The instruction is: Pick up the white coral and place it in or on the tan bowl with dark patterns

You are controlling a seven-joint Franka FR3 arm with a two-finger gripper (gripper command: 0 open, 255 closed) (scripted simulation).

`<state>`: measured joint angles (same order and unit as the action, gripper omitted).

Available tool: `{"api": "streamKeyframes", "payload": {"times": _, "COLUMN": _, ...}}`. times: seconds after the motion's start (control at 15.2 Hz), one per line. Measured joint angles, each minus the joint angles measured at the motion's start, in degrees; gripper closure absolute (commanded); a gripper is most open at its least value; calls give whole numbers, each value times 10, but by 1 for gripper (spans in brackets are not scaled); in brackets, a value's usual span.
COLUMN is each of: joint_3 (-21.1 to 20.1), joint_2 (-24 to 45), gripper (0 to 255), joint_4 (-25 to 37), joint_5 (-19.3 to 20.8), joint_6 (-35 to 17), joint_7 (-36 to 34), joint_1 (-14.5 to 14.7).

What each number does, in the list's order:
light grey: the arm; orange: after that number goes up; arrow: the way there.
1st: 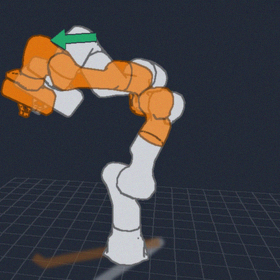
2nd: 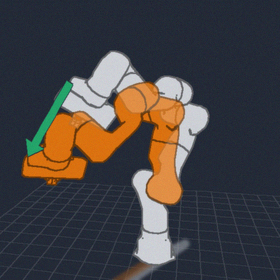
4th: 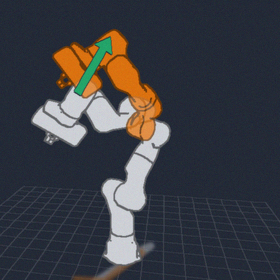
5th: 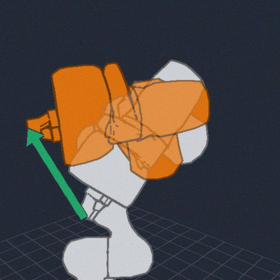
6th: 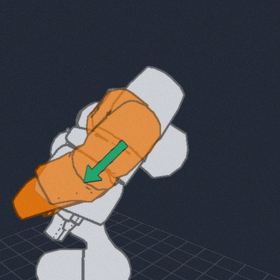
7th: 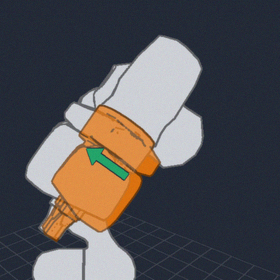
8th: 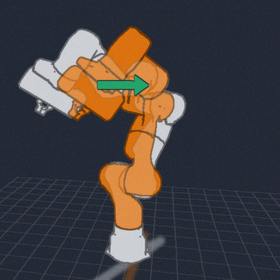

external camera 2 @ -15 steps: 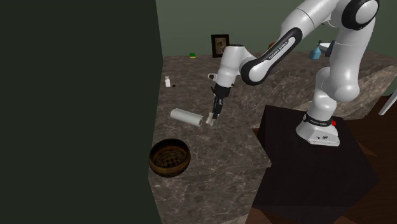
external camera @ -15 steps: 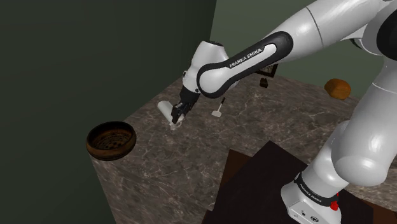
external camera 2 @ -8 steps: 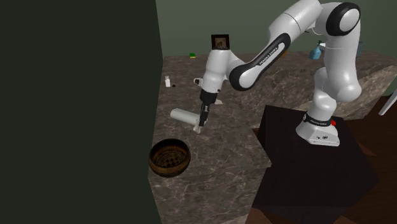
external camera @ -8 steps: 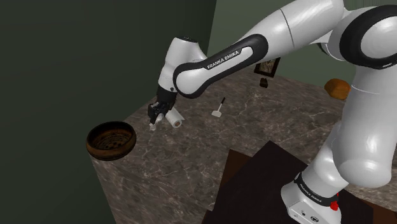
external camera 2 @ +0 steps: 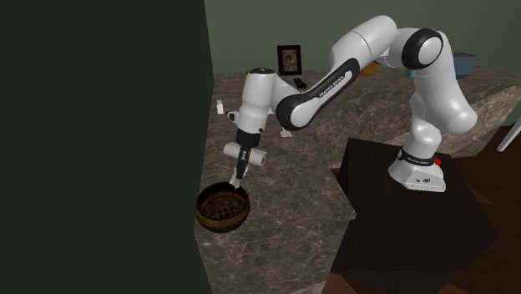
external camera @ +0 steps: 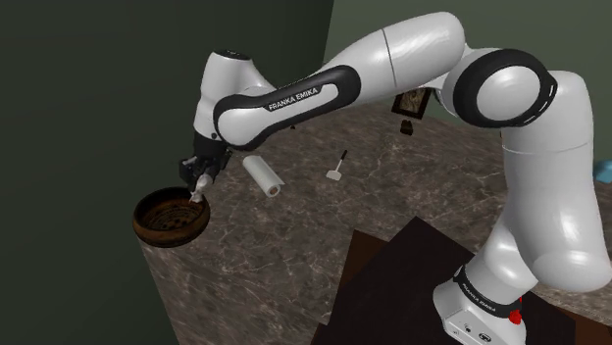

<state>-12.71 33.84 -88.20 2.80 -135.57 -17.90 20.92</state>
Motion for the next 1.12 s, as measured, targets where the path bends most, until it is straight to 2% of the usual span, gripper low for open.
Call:
{"api": "streamKeyframes", "payload": {"times": 0.13, "joint_3": 3, "joint_2": 38, "gripper": 255, "joint_4": 70, "joint_5": 8, "joint_6": 31, "joint_7": -15, "joint_1": 19}}
{"api": "streamKeyframes", "payload": {"times": 0.26, "joint_3": 8, "joint_2": 100, "gripper": 255, "joint_4": 177, "joint_5": 17, "joint_6": 76, "joint_7": -25, "joint_1": 41}}
{"api": "streamKeyframes", "payload": {"times": 0.4, "joint_3": 11, "joint_2": 136, "gripper": 255, "joint_4": 225, "joint_5": 22, "joint_6": 87, "joint_7": -30, "joint_1": 52}}
{"api": "streamKeyframes", "payload": {"times": 1.12, "joint_3": 16, "joint_2": 183, "gripper": 255, "joint_4": 223, "joint_5": 27, "joint_6": 38, "joint_7": -32, "joint_1": 57}}
